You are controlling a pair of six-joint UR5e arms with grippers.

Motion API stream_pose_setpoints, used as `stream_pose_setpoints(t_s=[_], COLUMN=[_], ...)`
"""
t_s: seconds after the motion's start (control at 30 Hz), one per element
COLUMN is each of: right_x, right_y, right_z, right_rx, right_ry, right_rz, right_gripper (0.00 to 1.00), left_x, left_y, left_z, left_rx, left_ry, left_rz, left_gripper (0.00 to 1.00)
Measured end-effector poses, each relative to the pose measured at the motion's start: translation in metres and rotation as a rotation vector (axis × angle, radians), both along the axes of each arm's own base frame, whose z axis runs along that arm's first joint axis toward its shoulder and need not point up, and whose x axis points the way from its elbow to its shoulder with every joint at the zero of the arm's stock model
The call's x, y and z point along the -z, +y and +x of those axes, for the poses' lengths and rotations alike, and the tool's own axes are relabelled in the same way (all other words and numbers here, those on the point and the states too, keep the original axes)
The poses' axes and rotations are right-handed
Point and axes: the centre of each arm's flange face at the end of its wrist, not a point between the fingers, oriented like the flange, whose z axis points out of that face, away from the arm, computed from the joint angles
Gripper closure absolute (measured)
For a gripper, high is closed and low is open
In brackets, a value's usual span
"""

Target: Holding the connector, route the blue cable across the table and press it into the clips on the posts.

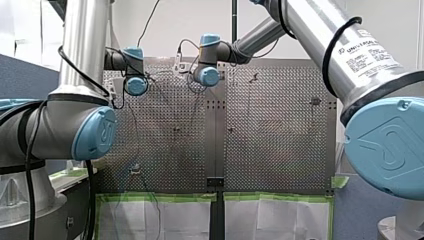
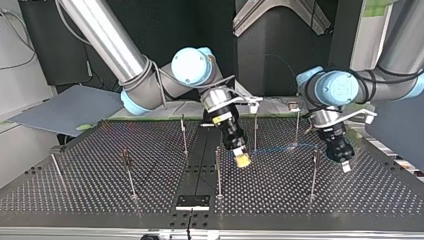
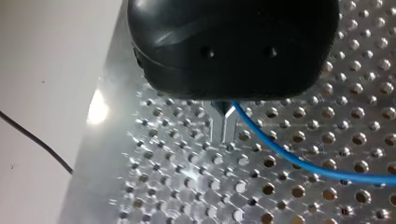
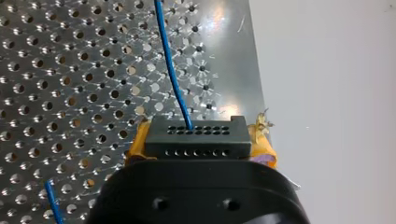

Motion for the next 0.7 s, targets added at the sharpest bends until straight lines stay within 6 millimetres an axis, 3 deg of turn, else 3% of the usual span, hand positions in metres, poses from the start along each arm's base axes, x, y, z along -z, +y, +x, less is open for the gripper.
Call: stream_pose_setpoints(t_s=[0.2,0.47,0.7], right_x=[-0.009,-0.001,-0.007], right_y=[-0.002,-0.01,-0.012], right_z=[0.002,0.007,0.009], right_rx=[0.001,0.01,0.013], right_ry=[-0.012,0.015,0.018], right_rz=[-0.01,0.004,0.003], right_gripper=[1.0,1.0,1.0], left_x=[0.005,0.009,0.016], left_y=[0.009,0.013,0.016], left_z=[0.011,0.017,0.022], left_rx=[0.007,0.023,0.031], left_ry=[0.001,0.007,0.02], left_rz=[-0.007,-0.002,-0.002], left_gripper=[1.0,1.0,1.0])
